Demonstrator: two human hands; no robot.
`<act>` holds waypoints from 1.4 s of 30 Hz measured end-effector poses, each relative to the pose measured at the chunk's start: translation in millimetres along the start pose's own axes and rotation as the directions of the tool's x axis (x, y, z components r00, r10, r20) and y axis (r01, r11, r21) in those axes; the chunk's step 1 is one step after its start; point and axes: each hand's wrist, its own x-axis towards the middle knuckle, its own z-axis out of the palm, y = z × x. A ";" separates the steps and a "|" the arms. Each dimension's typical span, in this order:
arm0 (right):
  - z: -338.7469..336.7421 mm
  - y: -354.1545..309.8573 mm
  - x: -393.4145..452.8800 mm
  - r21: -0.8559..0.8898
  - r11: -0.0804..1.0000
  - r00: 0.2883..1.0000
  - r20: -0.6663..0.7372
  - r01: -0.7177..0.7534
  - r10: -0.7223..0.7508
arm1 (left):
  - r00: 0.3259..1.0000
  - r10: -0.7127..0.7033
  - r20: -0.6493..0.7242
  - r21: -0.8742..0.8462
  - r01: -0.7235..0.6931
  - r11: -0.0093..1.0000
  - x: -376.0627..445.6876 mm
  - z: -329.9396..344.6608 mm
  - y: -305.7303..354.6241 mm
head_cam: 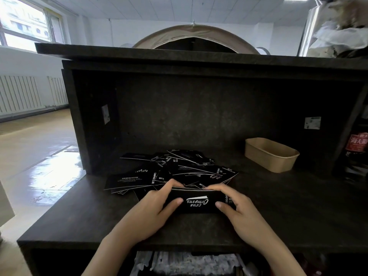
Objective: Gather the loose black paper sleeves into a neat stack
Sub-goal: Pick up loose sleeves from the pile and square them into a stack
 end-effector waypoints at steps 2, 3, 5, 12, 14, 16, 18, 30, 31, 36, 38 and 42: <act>-0.4 -0.6 0.1 0.003 1.000 1.000 0.001 0.005 -0.005 | 0.999 0.010 -0.046 0.019 -0.009 1.000 -1.2 -0.1 1.1; -0.6 -1.0 0.0 0.001 1.000 1.000 0.003 0.010 -0.010 | 0.996 0.014 -0.087 0.013 -0.013 1.000 -1.0 -0.4 2.2; -0.9 -1.5 -1.0 0.001 1.000 1.000 0.005 0.017 -0.017 | 0.968 -0.002 -0.252 -0.004 0.001 1.000 -0.2 -1.6 2.0; -0.1 0.3 -1.4 0.001 1.000 1.000 -0.001 -0.010 0.010 | 0.668 -0.354 -0.655 0.145 0.570 0.808 -1.3 -5.8 -29.3; 0.3 1.4 -0.8 -0.001 1.000 1.000 0.002 -0.022 0.022 | 0.707 -0.379 -0.597 0.250 0.613 0.749 -0.3 -0.2 -32.0; 0.2 2.2 -0.9 -0.011 0.999 1.000 0.001 -0.030 0.030 | 0.739 -0.342 -0.580 0.350 0.605 0.715 0.9 4.1 -33.8; 0.3 3.7 -0.8 -0.022 0.999 0.999 0.002 -0.033 0.033 | 0.741 -0.310 -0.596 0.399 0.608 0.686 1.6 5.0 -35.2; 1.8 6.5 -0.1 -0.047 0.998 0.999 -0.003 -0.042 0.042 | 0.865 -0.340 -0.369 0.427 0.483 0.765 -4.2 -39.1 -63.6; 1.8 6.1 0.2 -0.048 0.998 0.999 -0.006 -0.038 0.037 | 0.873 -0.359 -0.331 0.394 0.473 0.788 -6.2 -42.8 -64.9; 1.0 -0.6 -1.7 -0.019 1.000 1.000 -0.012 -0.016 0.016 | 0.900 -0.283 -0.331 0.391 0.404 0.827 -19.3 -46.9 -59.1; 0.8 -0.8 -2.1 -0.018 1.000 1.000 -0.013 -0.013 0.013 | 0.905 -0.247 -0.345 0.366 0.372 0.853 -26.6 -49.7 -58.3; 0.4 -2.0 -1.9 -0.010 1.000 1.000 -0.014 -0.007 0.007 | 0.898 -0.189 -0.398 0.307 0.324 0.895 -38.7 -51.8 -50.7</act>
